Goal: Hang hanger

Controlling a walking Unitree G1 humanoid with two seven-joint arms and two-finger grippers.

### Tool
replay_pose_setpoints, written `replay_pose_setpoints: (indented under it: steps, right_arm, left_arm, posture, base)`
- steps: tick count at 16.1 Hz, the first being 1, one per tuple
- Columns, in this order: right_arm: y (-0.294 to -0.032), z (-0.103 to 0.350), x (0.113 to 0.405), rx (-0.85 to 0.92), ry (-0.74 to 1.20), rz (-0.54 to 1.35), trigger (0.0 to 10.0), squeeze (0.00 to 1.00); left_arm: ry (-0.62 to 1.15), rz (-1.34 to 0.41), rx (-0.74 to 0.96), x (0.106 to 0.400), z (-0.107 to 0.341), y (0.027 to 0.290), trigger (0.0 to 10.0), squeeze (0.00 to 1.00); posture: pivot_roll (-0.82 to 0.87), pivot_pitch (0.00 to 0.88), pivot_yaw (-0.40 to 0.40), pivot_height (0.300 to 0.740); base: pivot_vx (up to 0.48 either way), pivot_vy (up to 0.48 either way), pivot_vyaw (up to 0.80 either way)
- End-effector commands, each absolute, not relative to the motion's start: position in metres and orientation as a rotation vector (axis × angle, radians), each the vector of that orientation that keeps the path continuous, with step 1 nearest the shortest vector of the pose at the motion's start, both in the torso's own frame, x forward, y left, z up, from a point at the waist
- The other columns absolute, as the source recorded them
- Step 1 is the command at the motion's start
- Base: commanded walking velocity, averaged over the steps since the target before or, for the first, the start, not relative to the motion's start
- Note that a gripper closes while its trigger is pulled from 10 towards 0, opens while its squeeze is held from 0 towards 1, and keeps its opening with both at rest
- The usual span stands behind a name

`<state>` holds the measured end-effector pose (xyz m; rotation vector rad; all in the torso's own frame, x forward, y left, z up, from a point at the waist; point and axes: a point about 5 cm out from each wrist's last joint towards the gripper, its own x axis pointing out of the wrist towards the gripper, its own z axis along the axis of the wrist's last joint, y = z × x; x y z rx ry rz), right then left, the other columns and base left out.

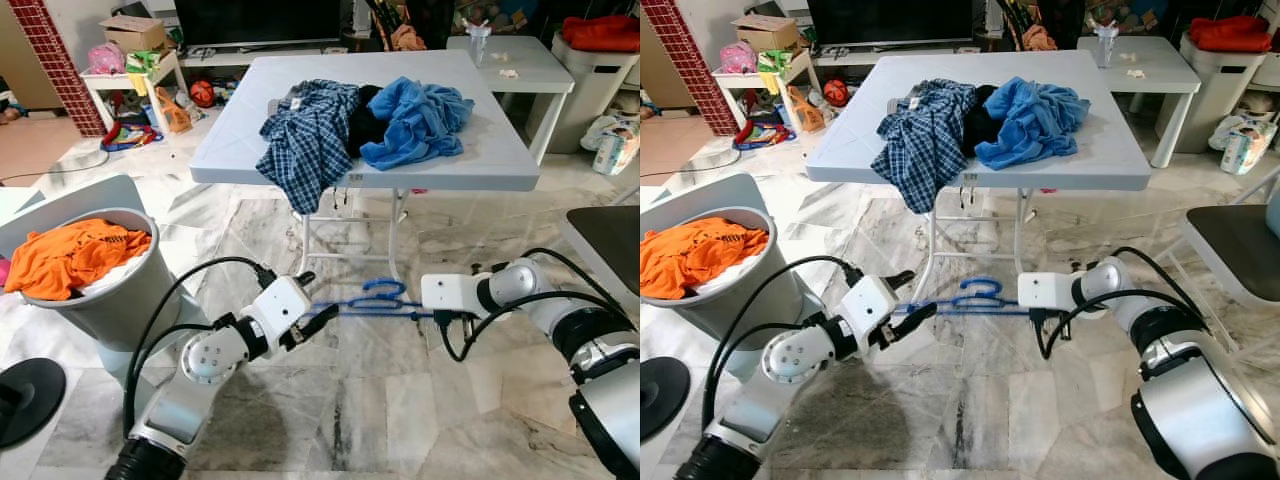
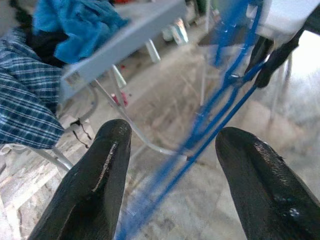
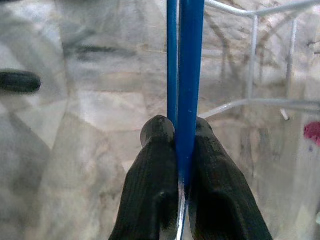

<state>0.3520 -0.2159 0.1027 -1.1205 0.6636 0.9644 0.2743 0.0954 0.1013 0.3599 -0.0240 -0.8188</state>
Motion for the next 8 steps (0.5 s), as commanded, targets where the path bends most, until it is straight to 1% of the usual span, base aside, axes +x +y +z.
replay_pose_setpoints:
  steps: [1, 2, 3, 4, 5, 7, 8]
  right_arm:
    - [-0.216, 0.107, 0.357, -1.059, 0.628, 0.89, 0.0, 0.0]
    - [-0.218, 0.108, 0.358, -0.98, 0.62, 0.834, 0.0, 0.0]
    - [-0.222, 0.106, 0.359, -0.739, 0.588, 0.695, 0.0, 0.0]
    - [-0.224, 0.1, 0.358, -0.551, 0.567, 0.592, 0.0, 0.0]
    - [-0.225, 0.097, 0.357, -0.483, 0.562, 0.554, 0.0, 0.0]
    - [-0.226, 0.085, 0.353, -0.288, 0.551, 0.419, 0.0, 0.0]
    - [-0.226, 0.081, 0.351, -0.232, 0.55, 0.371, 0.0, 0.0]
  left_arm:
    - [-0.045, -0.772, 0.342, 0.275, 0.106, 0.101, 10.0, 1.0]
    - [-0.054, -0.714, 0.322, 0.276, 0.107, 0.104, 10.0, 1.0]
    - [-0.053, -0.53, 0.255, 0.278, 0.106, 0.119, 10.0, 1.0]
    - [-0.042, -0.393, 0.196, 0.278, 0.104, 0.133, 10.0, 1.0]
    - [-0.036, -0.351, 0.175, 0.278, 0.103, 0.137, 10.0, 1.0]
    - [-0.013, -0.25, 0.125, 0.28, 0.1, 0.15, 10.0, 1.0]
    - [-0.003, -0.221, 0.106, 0.28, 0.099, 0.154, 10.0, 1.0]
  posture:
    - [-0.07, 0.0, 0.043, 0.74]
    - [-0.08, 0.0, 0.038, 0.74]
    - [-0.08, 0.0, 0.032, 0.74]
    - [-0.08, 0.0, 0.032, 0.74]
    - [-0.08, 0.0, 0.032, 0.74]
    - [-0.09, 0.0, 0.035, 0.74]
    - [-0.09, 0.0, 0.036, 0.74]
  base:
    - [0.0, 0.0, 0.0]
    - [0.0, 0.0, 0.0]
    - [0.0, 0.0, 0.0]
    - [0.0, 0.0, 0.0]
    - [0.0, 0.0, 0.0]
    - [0.0, 0.0, 0.0]
    - [0.0, 0.0, 0.0]
